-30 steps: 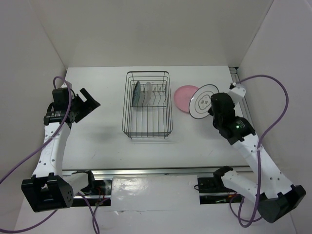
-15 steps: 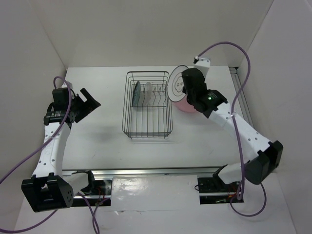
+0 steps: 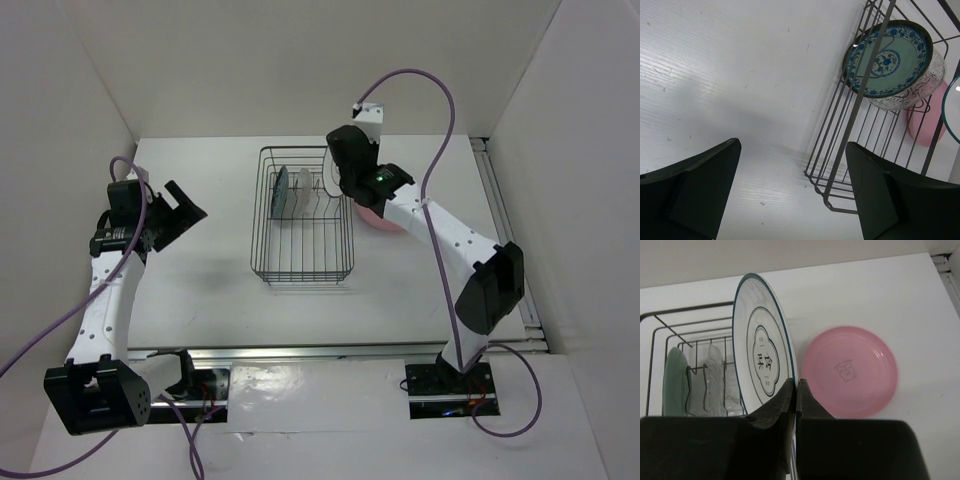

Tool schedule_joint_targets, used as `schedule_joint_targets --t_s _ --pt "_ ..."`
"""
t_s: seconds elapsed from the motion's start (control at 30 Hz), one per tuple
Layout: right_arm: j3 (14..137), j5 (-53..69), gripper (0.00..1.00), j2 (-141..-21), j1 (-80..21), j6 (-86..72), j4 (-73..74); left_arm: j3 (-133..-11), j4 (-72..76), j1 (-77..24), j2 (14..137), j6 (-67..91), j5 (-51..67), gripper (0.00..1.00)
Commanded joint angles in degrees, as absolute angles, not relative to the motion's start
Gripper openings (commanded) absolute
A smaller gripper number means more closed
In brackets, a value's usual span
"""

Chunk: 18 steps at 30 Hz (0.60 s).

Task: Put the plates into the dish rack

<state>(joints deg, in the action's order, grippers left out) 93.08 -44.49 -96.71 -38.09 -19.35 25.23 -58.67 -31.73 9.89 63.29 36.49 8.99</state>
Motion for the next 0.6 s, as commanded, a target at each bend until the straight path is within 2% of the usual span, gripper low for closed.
schedule_joint_targets --t_s 0.0,0.57 --pt "98.44 -48.78 0.00 -97.38 -38.49 -19.07 19.69 -59.85 -30.06 10.20 62.14 37.44 10.02 1.00" --pt "105.91 -60.56 0.00 -106.79 -43.59 -19.69 20.83 -59.85 -30.06 10.20 62.14 37.44 10.02 1.00"
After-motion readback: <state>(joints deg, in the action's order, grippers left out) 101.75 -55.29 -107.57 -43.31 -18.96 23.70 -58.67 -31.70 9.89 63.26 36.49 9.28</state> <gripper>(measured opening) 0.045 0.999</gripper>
